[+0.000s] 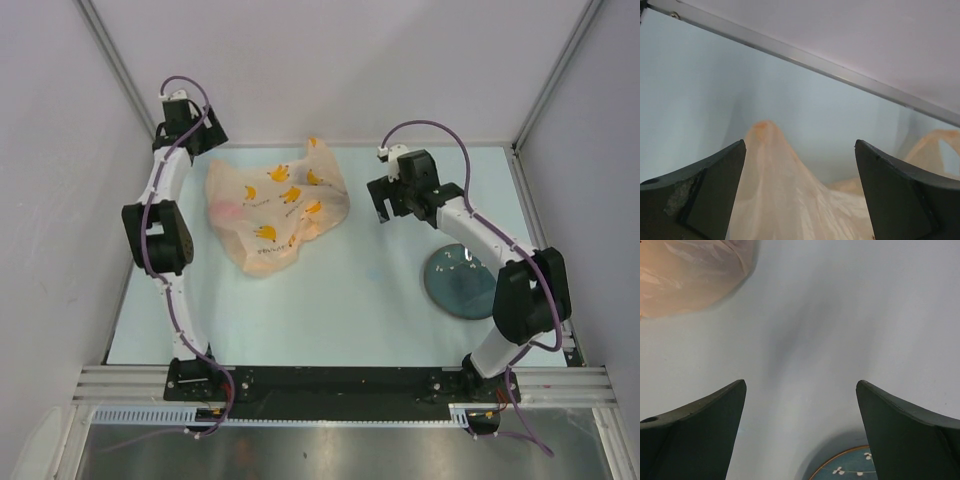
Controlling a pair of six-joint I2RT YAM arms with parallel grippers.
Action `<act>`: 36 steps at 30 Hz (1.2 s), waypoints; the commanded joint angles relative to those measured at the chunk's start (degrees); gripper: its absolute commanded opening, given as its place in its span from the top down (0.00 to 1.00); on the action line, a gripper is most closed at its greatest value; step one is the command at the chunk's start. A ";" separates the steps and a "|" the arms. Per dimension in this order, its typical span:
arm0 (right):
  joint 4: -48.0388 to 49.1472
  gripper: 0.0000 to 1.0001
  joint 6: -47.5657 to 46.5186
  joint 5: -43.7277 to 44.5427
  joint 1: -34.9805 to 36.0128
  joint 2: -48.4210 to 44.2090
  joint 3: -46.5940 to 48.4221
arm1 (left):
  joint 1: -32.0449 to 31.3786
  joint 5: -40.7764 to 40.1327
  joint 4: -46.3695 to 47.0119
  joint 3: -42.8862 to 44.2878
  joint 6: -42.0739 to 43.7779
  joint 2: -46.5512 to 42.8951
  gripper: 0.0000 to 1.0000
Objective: Take the fake fruits out of the plastic bag
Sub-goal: Adjust the plastic bag at the center of the board.
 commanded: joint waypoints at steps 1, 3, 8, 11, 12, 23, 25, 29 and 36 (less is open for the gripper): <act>-1.07 0.03 0.79 -0.85 0.62 2.30 4.38 | 0.15 -0.98 2.72 4.93 -0.84 3.79 0.06; -1.43 0.04 0.70 -0.85 0.79 3.36 5.79 | 0.15 -0.72 2.38 5.02 -1.45 5.11 0.07; -0.55 0.03 -0.80 0.29 1.58 5.29 7.20 | 0.15 -0.28 1.06 3.36 -3.38 6.44 0.12; -0.11 0.03 -0.62 1.00 1.50 7.05 8.52 | 0.23 -0.28 0.44 2.04 -4.09 6.35 0.21; -0.11 0.03 -0.62 1.00 1.58 7.49 8.95 | 0.15 -0.11 0.53 1.86 -4.09 6.26 0.24; 0.51 0.04 0.52 1.17 1.76 23.56 28.70 | 0.24 1.84 1.15 -0.06 -2.42 3.02 0.54; 0.68 0.04 0.70 0.82 1.94 24.98 30.75 | 0.24 1.13 0.45 -1.12 -2.42 2.57 0.30; 1.56 0.04 0.43 1.35 3.17 26.04 31.81 | 0.41 0.69 -0.61 -3.06 -2.07 2.74 0.24; 2.61 0.04 -0.09 1.61 5.01 25.95 30.14 | 0.68 4.99 2.11 -2.19 -2.77 5.56 0.57</act>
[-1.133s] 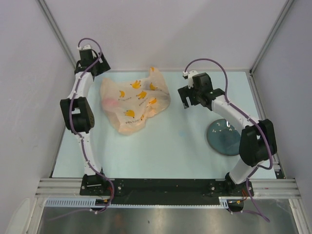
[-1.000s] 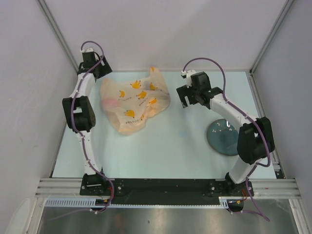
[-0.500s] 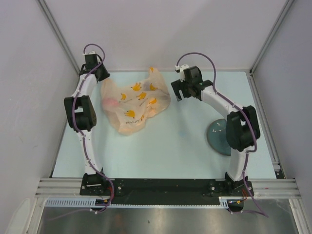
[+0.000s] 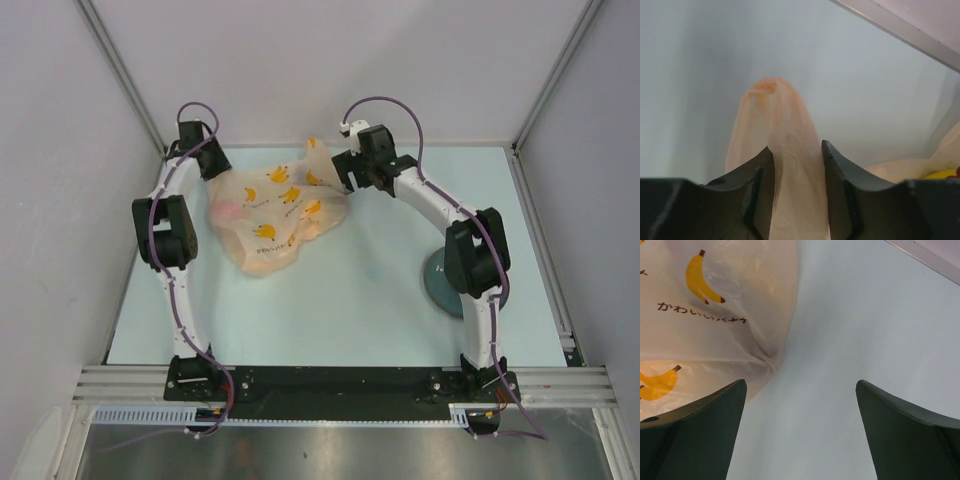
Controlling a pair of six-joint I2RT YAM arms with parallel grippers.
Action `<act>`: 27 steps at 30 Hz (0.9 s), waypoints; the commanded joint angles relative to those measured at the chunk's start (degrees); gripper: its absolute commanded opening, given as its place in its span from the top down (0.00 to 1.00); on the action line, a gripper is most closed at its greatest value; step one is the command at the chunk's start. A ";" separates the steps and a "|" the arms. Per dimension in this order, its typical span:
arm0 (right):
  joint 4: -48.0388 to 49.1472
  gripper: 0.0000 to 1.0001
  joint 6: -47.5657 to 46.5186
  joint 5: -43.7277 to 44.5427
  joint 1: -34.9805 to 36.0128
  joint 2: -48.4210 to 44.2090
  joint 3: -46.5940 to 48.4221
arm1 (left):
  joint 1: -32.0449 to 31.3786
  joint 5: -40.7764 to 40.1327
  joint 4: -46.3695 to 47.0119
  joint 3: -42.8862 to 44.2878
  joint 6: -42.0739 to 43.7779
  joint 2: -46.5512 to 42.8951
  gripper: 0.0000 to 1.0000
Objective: Take the fake fruits out of the plastic bag
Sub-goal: Adjust the plastic bag at the center of the board.
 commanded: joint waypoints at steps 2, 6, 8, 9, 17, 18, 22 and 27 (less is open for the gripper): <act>2.20 0.04 0.02 1.61 1.01 0.55 1.40 | 0.17 4.93 3.97 2.04 -0.39 -1.63 0.68; 3.86 0.04 0.63 2.06 0.58 2.48 4.46 | 0.26 10.63 7.13 3.35 -1.18 -4.62 0.95; 4.22 0.04 2.64 1.88 0.14 5.38 9.71 | 0.00 15.12 8.19 3.71 -2.15 -7.08 1.00; 4.48 0.04 3.52 1.88 0.13 6.52 11.49 | -0.09 16.35 8.80 3.79 -2.24 -7.87 1.00; 6.68 0.05 7.05 -0.49 -0.48 11.89 22.40 | -3.34 33.31 13.91 3.00 -3.56 -18.59 1.00; 6.77 0.05 9.66 -1.28 -1.18 13.29 24.58 | -3.95 35.15 13.73 3.00 -3.12 -20.43 1.00; 7.47 0.06 14.07 -7.60 -2.33 18.30 30.91 | -7.99 36.49 11.27 -1.45 -0.31 -25.97 1.00; 10.98 0.06 17.23 -8.14 -1.97 25.16 35.76 | -11.34 36.58 8.73 -10.87 2.15 -32.48 1.00</act>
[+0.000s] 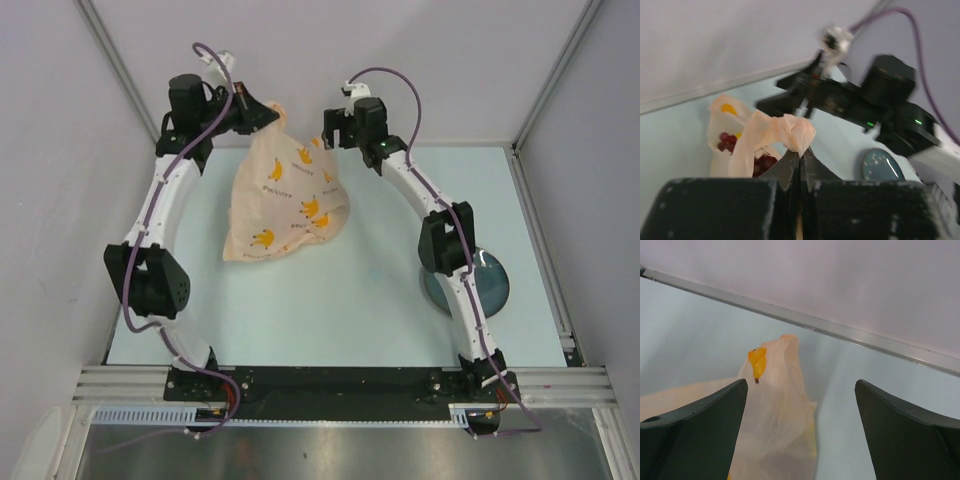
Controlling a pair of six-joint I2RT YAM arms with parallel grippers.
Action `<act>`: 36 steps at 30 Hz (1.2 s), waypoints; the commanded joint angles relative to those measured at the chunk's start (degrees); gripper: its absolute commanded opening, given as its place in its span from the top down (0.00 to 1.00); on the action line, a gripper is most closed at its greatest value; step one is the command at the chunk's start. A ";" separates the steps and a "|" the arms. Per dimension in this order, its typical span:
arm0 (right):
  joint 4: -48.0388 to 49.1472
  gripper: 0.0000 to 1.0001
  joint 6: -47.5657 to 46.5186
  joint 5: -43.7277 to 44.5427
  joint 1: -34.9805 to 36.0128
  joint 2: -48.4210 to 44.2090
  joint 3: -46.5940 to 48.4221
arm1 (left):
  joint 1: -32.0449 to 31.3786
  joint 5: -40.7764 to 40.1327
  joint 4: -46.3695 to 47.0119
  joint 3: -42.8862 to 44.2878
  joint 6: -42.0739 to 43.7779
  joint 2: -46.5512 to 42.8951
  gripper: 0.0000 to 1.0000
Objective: Take the fake fruits out of the plastic bag
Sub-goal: Adjust the plastic bag at the center of the board.
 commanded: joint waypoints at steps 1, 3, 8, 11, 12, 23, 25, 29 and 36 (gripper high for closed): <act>4.21 0.06 6.42 -3.02 -0.07 7.21 4.88 | -3.03 2.74 -1.92 -8.62 3.73 -6.18 1.00; 5.10 0.06 7.22 -4.78 -0.34 9.59 6.64 | -4.09 1.78 -3.94 -11.10 5.65 -7.78 1.00; 5.97 0.06 12.31 -16.02 -0.78 12.42 6.38 | -6.55 -0.77 -7.11 -17.25 9.27 -11.82 1.00; 7.46 0.06 14.50 -20.86 -0.69 13.03 5.24 | -7.00 -1.91 -8.16 -19.45 10.76 -13.14 1.00; 8.17 0.07 15.91 -22.00 -0.78 13.21 5.24 | -7.08 -2.18 -8.43 -20.15 11.46 -13.32 1.00; 16.78 0.09 12.94 -16.14 2.91 15.40 4.89 | -7.96 -3.59 -10.18 -23.50 12.70 -16.04 1.00; 17.66 0.17 10.66 -12.62 3.70 16.19 4.97 | -7.88 -4.46 -10.89 -23.94 13.22 -16.92 1.00; 21.88 0.55 8.10 -8.57 4.15 18.04 6.72 | -7.96 -6.31 -12.12 -25.25 14.63 -18.15 1.00; 27.15 1.00 4.77 -3.47 2.74 17.52 15.43 | -4.64 -8.95 -11.16 -19.75 15.51 -14.65 1.00</act>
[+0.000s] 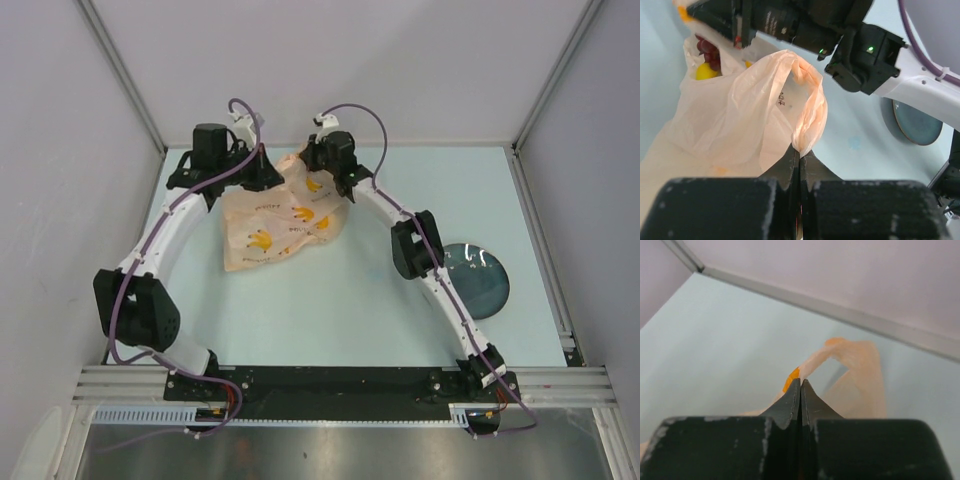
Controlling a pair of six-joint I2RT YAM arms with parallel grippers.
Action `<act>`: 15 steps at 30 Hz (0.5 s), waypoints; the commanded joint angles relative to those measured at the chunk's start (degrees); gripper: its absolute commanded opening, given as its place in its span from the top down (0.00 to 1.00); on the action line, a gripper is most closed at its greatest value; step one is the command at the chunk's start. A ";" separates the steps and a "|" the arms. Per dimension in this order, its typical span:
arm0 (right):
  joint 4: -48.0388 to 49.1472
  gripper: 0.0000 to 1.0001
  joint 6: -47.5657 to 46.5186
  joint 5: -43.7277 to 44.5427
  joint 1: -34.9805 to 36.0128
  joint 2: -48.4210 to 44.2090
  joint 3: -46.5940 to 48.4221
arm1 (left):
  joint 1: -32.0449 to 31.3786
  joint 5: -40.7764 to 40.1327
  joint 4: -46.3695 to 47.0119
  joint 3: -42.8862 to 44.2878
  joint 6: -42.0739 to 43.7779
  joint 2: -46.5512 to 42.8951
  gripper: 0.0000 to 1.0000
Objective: Take the fake fruits out of the plastic bag
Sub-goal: Adjust the plastic bag at the center of the board.
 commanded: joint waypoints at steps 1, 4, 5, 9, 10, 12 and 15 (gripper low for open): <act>8.95 1.00 -3.85 4.27 -2.63 -4.03 7.37 | 3.09 -3.30 1.21 7.55 1.72 2.16 1.00; 11.32 1.00 -4.12 5.84 -3.43 -7.29 5.97 | 5.64 -4.46 3.32 17.38 2.16 7.26 1.00; 12.11 1.00 -4.20 6.72 -3.69 -9.47 5.26 | 6.34 -5.50 3.85 20.63 2.33 10.93 1.00; 15.71 1.00 -10.68 7.08 -3.34 -11.95 5.86 | 6.61 -6.74 6.31 41.51 4.79 20.06 1.00; 16.07 1.00 -11.75 6.91 -3.26 -12.13 6.57 | 6.61 -7.09 6.06 45.76 5.93 22.28 1.00; 17.12 1.00 -13.34 6.56 -3.08 -13.09 7.89 | 6.26 -7.97 5.43 56.37 7.60 27.46 1.00; 18.27 1.00 -16.41 6.20 -3.17 -17.03 7.02 | 5.29 -9.29 10.00 57.75 9.01 26.79 1.00</act>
